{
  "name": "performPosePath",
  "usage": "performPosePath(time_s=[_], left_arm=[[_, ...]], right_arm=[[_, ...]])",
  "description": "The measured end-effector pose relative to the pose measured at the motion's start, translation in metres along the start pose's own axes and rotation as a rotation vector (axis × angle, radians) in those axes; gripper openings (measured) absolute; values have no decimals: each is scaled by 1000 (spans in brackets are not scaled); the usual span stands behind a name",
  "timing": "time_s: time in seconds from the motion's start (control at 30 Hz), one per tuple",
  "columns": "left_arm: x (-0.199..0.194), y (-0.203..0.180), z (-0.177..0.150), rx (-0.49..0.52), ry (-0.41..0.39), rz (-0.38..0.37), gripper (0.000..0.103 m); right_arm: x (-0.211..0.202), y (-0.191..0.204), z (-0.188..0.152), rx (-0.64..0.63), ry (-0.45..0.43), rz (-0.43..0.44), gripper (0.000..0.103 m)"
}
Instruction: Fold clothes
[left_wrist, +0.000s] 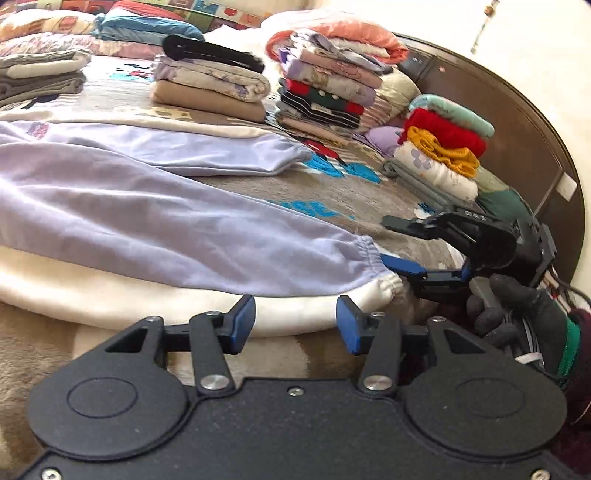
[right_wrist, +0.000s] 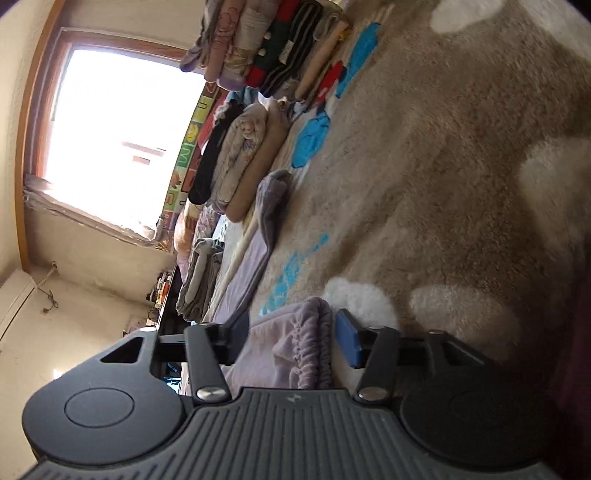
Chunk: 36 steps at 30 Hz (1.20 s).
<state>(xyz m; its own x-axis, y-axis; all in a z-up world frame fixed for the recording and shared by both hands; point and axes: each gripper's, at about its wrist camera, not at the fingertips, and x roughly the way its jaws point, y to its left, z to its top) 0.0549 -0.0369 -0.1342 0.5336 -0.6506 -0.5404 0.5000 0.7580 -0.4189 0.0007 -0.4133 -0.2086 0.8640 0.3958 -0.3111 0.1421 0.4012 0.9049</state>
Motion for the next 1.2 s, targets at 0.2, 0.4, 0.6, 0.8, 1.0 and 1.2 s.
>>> performPosePath(time_s=[0.2,0.4,0.6,0.8,1.0,1.2], left_arm=[[-34,64,9,-339,-139,187,47],[-73,111,11,-570,-226,392,47],[-107,166,9,-702,-328,493,47],[-114,217,27,-774,-399,488,47],[-106,256,54,-805,-443,495,47],[-117,269,49,-859,-462,416,8]], right_arm=[[1,3,-16,7,48,-30,65],[4,20,-34,-114,94,-98,60],[-1,25,-48,-129,131,-104,57],[6,23,-51,-139,111,-124,32],[11,21,-50,-138,99,-135,23],[13,22,-46,-136,96,-124,20]])
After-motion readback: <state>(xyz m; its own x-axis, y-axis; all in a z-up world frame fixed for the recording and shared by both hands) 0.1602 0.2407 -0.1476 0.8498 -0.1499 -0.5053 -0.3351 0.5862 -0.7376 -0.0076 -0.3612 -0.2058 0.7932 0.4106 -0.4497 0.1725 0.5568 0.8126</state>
